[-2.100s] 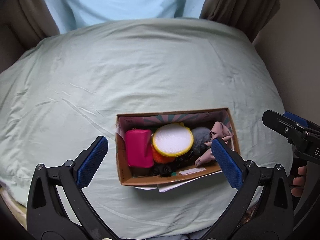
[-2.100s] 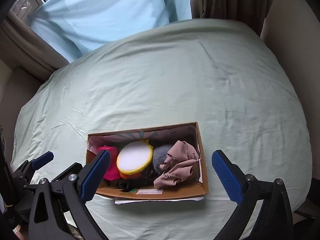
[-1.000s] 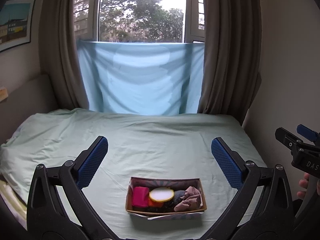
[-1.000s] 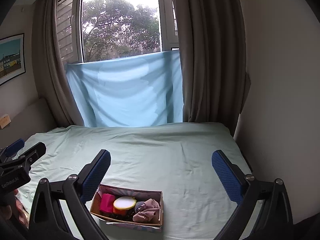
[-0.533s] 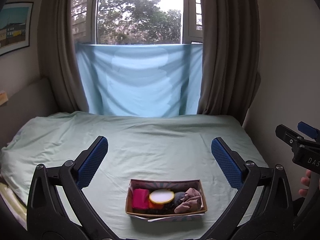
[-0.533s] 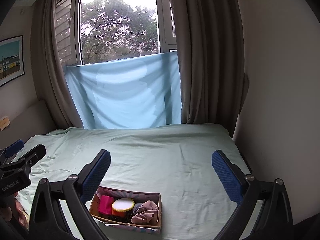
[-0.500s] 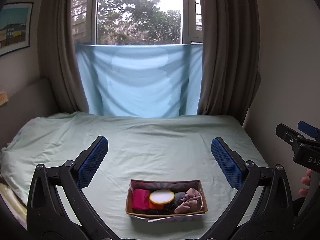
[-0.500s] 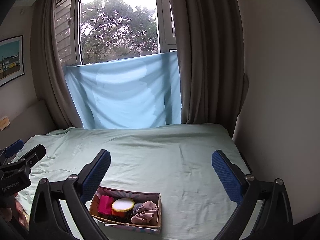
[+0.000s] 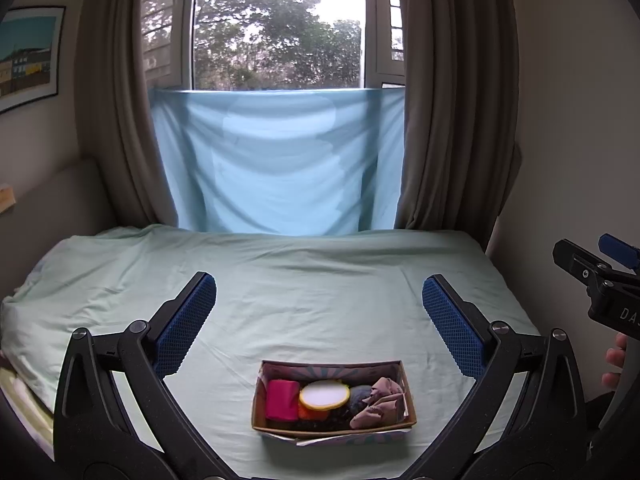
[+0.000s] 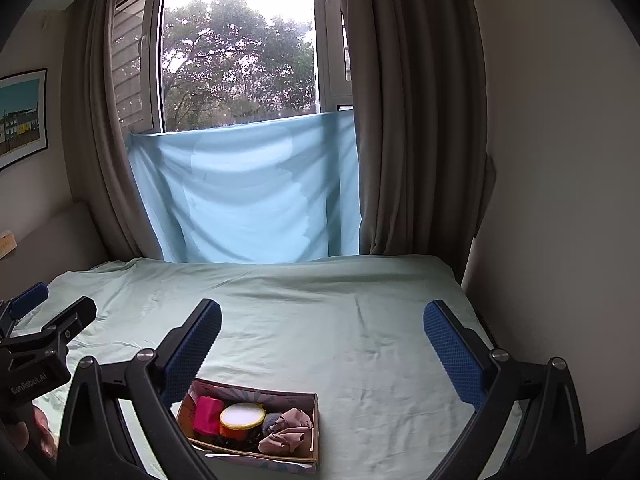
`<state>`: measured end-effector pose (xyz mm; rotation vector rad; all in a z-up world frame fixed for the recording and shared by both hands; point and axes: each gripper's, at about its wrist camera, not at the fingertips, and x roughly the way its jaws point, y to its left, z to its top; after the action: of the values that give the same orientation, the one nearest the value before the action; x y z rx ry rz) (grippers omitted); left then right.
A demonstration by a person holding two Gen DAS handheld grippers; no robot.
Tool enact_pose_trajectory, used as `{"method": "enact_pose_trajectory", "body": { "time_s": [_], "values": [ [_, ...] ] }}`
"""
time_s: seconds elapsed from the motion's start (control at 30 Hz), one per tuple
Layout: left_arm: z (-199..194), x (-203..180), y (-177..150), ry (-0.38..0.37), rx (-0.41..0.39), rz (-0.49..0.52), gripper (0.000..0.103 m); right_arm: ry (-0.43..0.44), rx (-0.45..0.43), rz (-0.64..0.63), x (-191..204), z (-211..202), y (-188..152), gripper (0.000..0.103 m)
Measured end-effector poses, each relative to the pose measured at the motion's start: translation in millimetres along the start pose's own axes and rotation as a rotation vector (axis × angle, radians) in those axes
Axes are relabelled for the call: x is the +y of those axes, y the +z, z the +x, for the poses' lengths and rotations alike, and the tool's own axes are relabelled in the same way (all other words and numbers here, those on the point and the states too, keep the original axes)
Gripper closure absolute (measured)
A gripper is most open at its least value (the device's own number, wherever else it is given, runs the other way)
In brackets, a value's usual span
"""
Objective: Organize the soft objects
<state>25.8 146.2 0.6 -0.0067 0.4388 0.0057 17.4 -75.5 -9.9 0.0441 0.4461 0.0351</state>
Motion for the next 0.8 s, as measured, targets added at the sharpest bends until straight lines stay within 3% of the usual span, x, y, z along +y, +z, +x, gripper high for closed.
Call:
{"method": "enact_pose_trajectory", "body": {
  "time_s": [0.8],
  "values": [
    [7.8, 4.1, 3.6, -0.002, 0.006, 0.000, 0.000, -0.003, 0.002, 0.003, 1.0, 3.7, 3.7, 0.002]
  ]
}}
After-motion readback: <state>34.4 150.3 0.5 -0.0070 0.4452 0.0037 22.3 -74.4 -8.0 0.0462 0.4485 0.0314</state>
